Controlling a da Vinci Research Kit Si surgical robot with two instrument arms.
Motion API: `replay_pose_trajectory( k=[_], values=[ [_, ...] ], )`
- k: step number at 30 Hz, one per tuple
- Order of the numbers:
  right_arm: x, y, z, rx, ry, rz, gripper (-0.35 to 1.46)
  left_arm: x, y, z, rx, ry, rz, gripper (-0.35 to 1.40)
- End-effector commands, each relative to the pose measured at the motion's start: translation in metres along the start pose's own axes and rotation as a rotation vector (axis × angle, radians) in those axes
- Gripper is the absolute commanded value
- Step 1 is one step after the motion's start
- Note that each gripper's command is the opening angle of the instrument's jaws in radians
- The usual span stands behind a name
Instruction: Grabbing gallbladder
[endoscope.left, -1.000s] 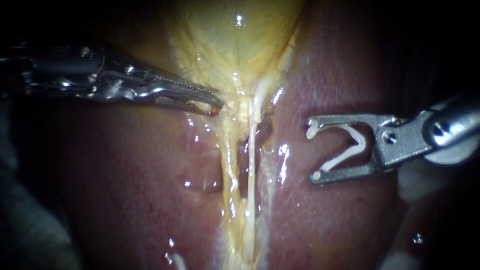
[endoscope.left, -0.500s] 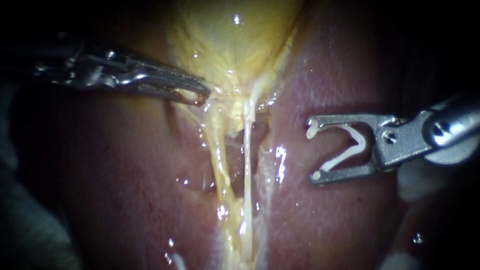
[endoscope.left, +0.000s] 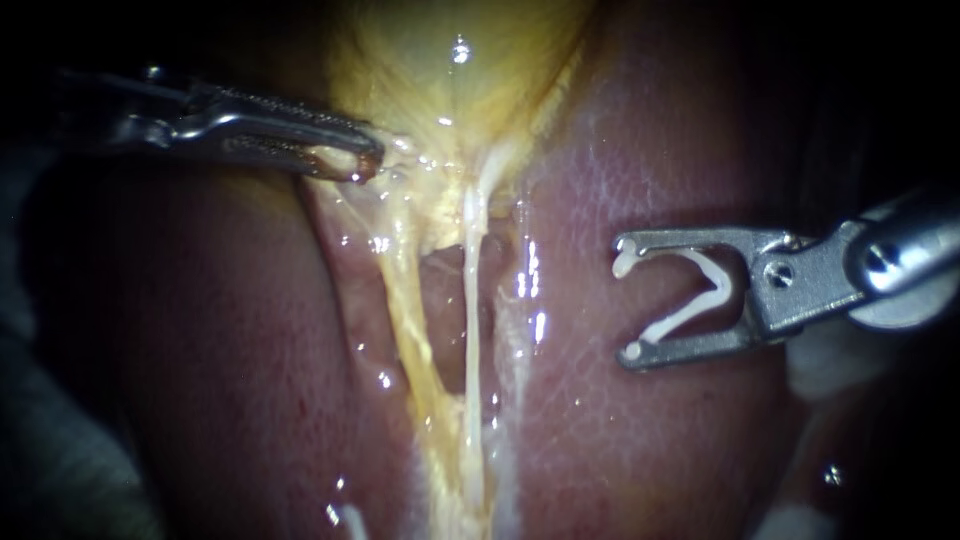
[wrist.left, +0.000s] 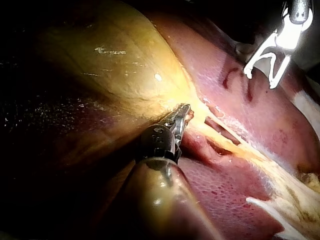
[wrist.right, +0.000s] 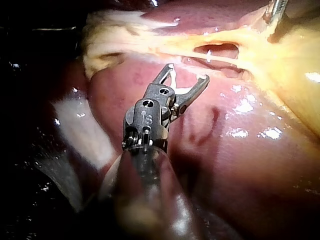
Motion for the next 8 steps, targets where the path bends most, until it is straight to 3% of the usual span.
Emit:
replay_pose_trajectory(
  k=[1,8],
  values=[
    [0.0,0.0,0.0,0.0,0.0,0.0,0.49,0.0,0.0,0.0001,0.0,0.0,0.001,-0.35],
    [0.0,0.0,0.0,0.0,0.0,0.0,0.49,0.0001,0.0,0.0003,0.002,0.001,0.0,-0.35]
  ],
)
